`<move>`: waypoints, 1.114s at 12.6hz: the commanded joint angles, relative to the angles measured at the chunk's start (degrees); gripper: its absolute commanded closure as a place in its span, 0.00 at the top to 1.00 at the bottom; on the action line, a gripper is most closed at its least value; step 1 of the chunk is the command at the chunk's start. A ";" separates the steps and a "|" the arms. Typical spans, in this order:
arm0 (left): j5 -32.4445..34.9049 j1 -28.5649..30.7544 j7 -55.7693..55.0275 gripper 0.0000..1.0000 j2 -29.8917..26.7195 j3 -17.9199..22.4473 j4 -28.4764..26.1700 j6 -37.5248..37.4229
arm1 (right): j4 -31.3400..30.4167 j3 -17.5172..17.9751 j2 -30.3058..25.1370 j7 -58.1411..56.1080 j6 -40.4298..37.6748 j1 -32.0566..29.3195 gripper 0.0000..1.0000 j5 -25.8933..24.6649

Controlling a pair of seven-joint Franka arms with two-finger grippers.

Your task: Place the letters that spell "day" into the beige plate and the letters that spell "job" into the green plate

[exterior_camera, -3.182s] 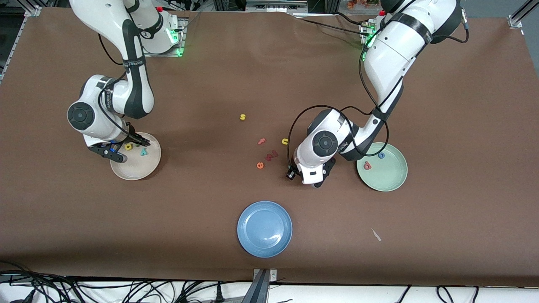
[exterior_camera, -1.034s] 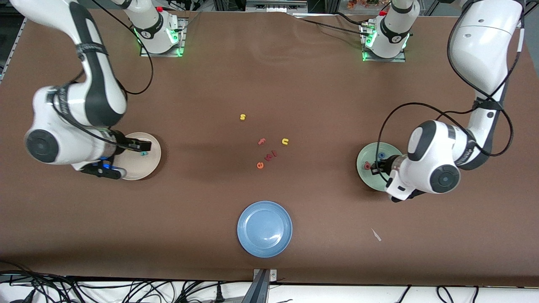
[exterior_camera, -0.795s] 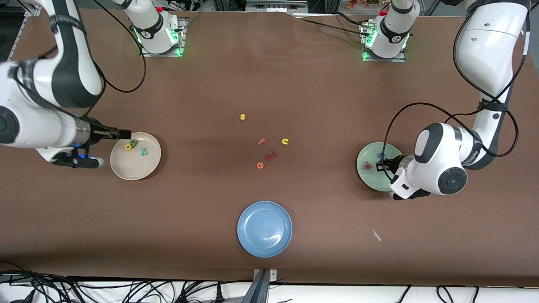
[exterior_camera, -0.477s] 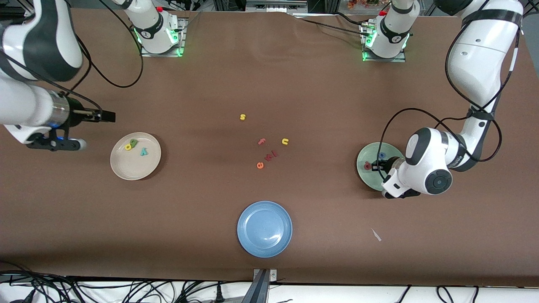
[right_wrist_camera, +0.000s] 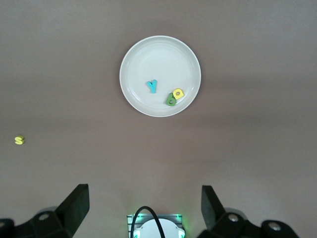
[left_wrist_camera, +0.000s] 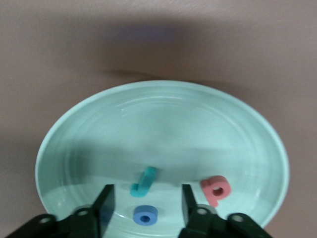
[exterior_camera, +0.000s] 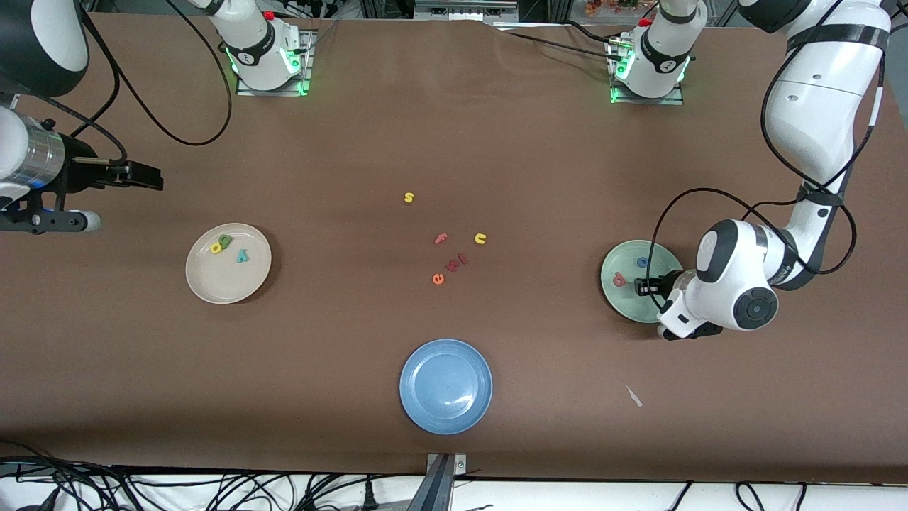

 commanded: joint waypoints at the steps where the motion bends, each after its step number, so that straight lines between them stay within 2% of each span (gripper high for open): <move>1: 0.66 -0.65 -0.06 1.00 -5.99 -2.77 -0.24 -4.56 | -0.04 -0.22 -0.58 0.00 3.13 0.28 1.00 1.18; 6: 0.66 -0.04 0.99 1.00 -19.16 -9.98 0.11 -14.32 | -0.12 -0.22 -1.10 0.35 4.98 0.54 1.00 0.22; 8: 0.66 0.13 2.21 1.00 -24.00 -10.61 0.11 -16.26 | -0.12 -0.13 -1.10 0.00 5.60 0.54 1.00 0.13; 9: 0.57 0.48 7.70 1.00 -25.77 -10.35 0.46 -16.35 | -0.12 -0.13 -1.28 -0.78 5.51 0.54 1.00 -0.22; 11: 0.31 3.90 17.56 1.00 -26.49 -10.52 3.62 -16.96 | -0.13 -0.22 -1.28 -0.96 4.90 0.63 1.00 -0.31; 14: 0.31 5.58 19.80 1.00 -29.30 -10.43 5.28 -18.73 | 0.05 -0.13 -1.28 -1.23 4.98 0.63 1.00 -0.48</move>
